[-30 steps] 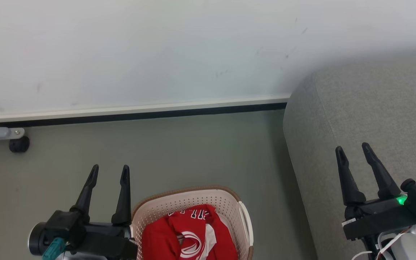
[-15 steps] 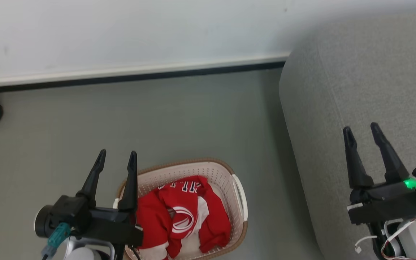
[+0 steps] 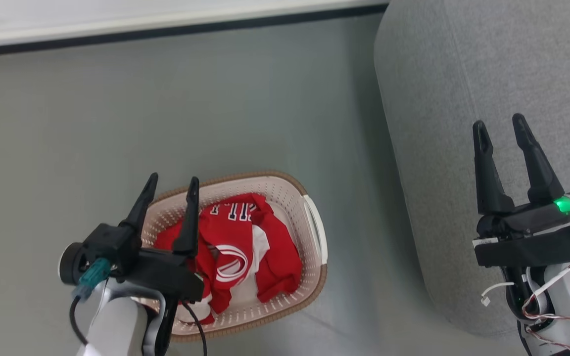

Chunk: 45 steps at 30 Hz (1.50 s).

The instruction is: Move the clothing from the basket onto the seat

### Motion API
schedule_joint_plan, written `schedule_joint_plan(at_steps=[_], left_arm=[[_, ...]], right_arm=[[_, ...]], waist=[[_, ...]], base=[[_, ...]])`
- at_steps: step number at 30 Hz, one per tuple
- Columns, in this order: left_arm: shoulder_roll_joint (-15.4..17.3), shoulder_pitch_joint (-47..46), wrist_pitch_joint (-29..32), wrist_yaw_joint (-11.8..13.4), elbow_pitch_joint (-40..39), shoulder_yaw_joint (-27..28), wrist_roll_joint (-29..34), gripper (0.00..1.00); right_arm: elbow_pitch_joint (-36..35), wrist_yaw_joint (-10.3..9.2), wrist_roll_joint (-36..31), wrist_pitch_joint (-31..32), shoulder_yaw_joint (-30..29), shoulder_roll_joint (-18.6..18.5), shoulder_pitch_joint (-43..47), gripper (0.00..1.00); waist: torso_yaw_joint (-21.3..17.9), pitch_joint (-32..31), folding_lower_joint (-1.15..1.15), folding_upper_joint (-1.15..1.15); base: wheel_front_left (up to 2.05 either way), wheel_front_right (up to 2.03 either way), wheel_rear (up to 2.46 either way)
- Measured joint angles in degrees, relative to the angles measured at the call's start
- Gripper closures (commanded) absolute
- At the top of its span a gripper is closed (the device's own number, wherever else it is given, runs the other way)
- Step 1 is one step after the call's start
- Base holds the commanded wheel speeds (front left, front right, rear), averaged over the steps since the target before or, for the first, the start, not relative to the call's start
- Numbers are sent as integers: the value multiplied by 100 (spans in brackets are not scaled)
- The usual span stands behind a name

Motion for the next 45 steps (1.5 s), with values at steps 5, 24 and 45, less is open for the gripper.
schedule_joint_plan(at_steps=[5, 24, 45], left_arm=[[-41, -347, 98, -49, 455, -59, 0, 0], [-204, -1391, 756, -90, 2390, -104, -122, 0], [-176, -2429, 1625, 119, 3961, 326, -510, 0]], right_arm=[[-31, 51, 0, 0, -30, 7, -165, 0], [-343, 145, 34, 0, -35, 180, -698, 0], [-1080, 193, -111, -1, 67, 276, -1030, 0]], waist=[[-107, 352, 0, 0], [-407, 1443, -1, 0], [-834, 2377, -1, 0]], base=[[0, 0, 0], [0, 0, 0], [0, 0, 0]])
